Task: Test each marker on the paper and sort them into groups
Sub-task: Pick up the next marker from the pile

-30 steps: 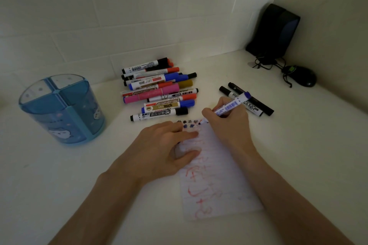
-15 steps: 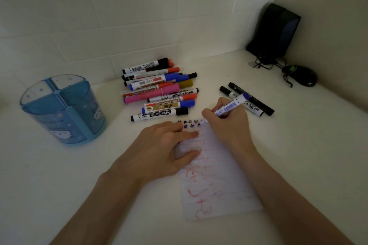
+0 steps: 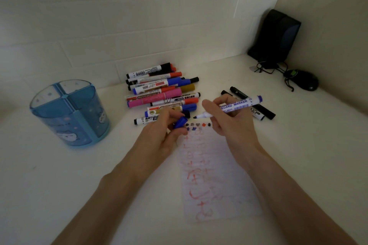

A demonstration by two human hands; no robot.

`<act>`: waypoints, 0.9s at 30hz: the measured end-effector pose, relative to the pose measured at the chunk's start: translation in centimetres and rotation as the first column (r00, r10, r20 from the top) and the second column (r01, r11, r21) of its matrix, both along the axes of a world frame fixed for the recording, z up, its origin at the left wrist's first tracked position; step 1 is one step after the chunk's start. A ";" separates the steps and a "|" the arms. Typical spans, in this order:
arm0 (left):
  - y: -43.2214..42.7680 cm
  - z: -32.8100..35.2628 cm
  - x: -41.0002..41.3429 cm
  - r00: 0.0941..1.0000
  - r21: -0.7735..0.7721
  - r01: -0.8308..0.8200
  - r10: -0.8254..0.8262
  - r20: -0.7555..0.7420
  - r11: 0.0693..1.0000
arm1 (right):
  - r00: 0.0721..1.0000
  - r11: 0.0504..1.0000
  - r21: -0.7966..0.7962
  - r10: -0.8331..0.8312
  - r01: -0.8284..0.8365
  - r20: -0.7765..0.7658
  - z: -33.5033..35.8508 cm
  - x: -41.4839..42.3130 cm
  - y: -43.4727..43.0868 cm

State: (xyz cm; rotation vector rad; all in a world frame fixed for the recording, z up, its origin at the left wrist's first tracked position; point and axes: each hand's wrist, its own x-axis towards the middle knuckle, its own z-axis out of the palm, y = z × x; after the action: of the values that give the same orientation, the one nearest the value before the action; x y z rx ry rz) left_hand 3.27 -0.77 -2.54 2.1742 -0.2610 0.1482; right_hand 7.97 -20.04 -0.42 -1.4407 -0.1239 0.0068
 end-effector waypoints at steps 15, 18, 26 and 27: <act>0.6 0.3 0.5 0.993 -0.184 -0.055 0.072 0.089 0.981 | 0.960 0.980 -0.011 0.193 -0.199 -0.201 1.0 -0.4 -0.4; 0.3 0.4 0.3 0.989 -0.215 -0.060 0.087 0.117 0.975 | 0.978 0.987 -0.090 0.112 -0.130 -0.178 0.0 -0.7 0.0; -0.5 0.3 -0.1 0.964 -0.242 -0.105 0.158 0.214 0.965 | 0.983 0.996 -0.041 0.076 -0.084 -0.167 -0.5 -1.5 1.2; -0.5 0.3 -0.1 0.962 -0.249 -0.112 0.168 0.216 0.962 | 0.987 0.994 -0.073 0.073 -0.084 -0.145 -0.5 -1.7 1.3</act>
State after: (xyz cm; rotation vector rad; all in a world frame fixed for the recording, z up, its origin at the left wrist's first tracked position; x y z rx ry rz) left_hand 3.15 -1.22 -2.28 1.9380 -0.2100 0.4970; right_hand 6.23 -18.74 -0.95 -1.5086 -0.0640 0.1801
